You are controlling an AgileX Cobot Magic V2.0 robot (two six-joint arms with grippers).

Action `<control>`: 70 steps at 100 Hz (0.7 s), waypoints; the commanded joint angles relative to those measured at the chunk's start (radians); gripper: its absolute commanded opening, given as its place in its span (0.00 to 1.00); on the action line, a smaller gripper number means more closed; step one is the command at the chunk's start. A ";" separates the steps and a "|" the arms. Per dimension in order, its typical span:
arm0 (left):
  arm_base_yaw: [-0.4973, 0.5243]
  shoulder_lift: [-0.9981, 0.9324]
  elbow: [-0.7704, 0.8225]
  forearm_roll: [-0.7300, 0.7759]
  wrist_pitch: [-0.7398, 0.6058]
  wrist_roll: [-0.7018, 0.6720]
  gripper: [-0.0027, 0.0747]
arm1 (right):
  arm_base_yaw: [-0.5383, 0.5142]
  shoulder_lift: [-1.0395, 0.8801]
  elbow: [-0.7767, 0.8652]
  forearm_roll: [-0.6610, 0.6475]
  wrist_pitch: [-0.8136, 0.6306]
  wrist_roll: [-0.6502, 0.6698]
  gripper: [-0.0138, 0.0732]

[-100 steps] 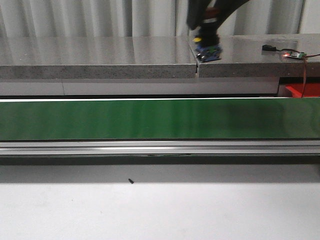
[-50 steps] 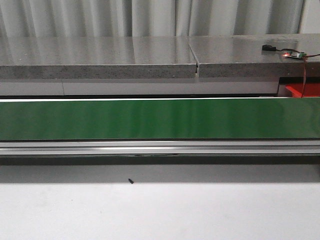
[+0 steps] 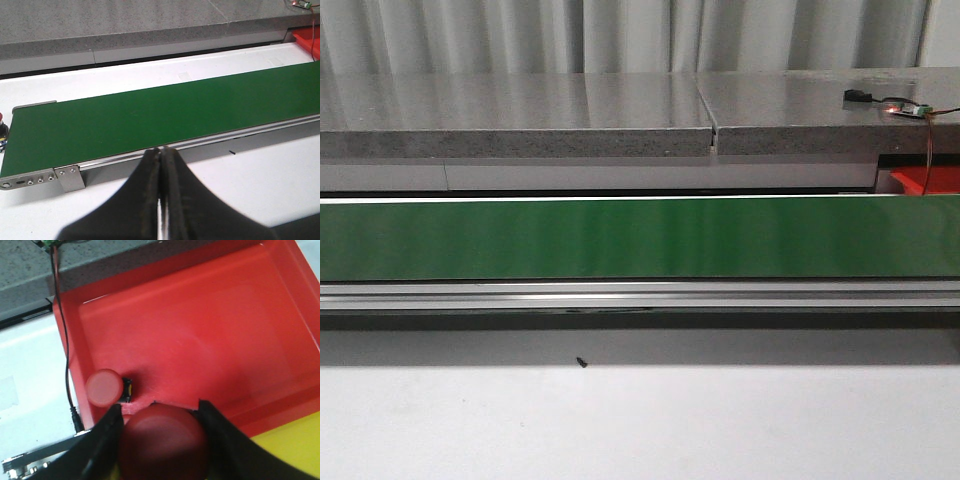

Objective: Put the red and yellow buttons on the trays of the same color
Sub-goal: 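Lift the red button and carry it over the red tray, then lower the red button into the red tray and open the right gripper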

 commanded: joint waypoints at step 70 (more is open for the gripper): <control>-0.008 0.013 -0.022 -0.018 -0.071 -0.006 0.01 | -0.005 0.221 -0.024 0.062 -0.281 -0.001 0.36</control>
